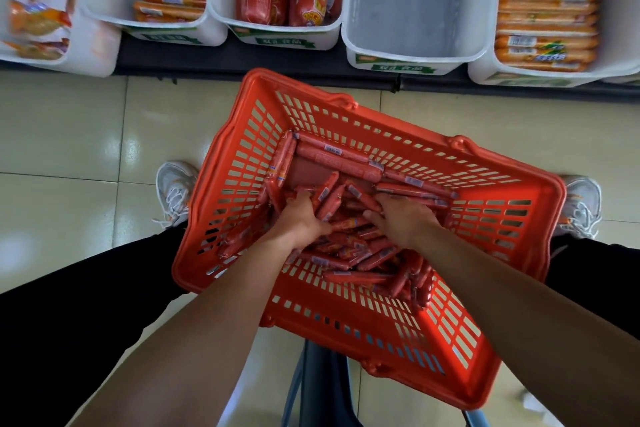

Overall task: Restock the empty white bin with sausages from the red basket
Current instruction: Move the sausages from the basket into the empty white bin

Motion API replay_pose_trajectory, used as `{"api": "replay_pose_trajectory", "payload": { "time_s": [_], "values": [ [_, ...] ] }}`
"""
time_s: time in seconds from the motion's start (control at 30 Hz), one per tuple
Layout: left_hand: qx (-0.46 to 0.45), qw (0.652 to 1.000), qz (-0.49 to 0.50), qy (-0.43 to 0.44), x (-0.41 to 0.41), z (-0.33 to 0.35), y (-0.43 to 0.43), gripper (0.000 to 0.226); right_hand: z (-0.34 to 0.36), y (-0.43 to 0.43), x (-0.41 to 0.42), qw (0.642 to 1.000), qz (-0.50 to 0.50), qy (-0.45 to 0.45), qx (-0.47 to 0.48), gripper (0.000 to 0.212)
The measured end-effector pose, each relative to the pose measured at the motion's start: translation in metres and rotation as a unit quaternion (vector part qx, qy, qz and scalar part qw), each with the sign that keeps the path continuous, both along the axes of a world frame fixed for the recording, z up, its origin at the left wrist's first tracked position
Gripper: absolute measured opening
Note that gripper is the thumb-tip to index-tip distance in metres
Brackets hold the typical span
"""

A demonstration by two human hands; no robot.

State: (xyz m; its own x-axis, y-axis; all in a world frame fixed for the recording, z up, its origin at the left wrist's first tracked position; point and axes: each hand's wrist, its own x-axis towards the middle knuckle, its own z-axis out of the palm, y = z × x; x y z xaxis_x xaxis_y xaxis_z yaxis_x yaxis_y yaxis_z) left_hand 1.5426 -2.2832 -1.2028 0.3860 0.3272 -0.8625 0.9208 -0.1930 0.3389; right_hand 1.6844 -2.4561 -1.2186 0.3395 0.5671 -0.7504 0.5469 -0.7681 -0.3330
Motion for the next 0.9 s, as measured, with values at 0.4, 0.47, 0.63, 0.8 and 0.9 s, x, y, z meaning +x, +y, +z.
{"api": "replay_pose_trajectory", "payload": {
  "time_s": [0.4,0.47,0.63,0.8,0.9],
  "values": [
    [0.031,0.998,0.018,-0.048,-0.003,0.02,0.015,0.059,0.009,-0.028,0.025,0.996,-0.021,0.008,-0.09,0.072],
    [0.039,0.998,0.015,-0.051,-0.003,0.022,0.011,0.063,0.008,-0.023,0.019,0.996,-0.019,0.011,-0.09,0.08],
    [0.04,0.996,0.055,-0.05,-0.01,0.02,0.01,0.061,-0.002,-0.01,0.001,0.998,-0.004,0.008,-0.058,0.084],
    [0.068,0.992,0.087,-0.059,-0.012,0.02,0.018,0.066,-0.002,-0.008,0.007,0.999,0.026,-0.04,-0.01,0.071],
    [0.079,0.988,0.11,-0.073,-0.012,0.019,0.024,0.063,-0.003,0.0,0.004,0.999,0.003,-0.008,0.041,0.063]
  ]
}}
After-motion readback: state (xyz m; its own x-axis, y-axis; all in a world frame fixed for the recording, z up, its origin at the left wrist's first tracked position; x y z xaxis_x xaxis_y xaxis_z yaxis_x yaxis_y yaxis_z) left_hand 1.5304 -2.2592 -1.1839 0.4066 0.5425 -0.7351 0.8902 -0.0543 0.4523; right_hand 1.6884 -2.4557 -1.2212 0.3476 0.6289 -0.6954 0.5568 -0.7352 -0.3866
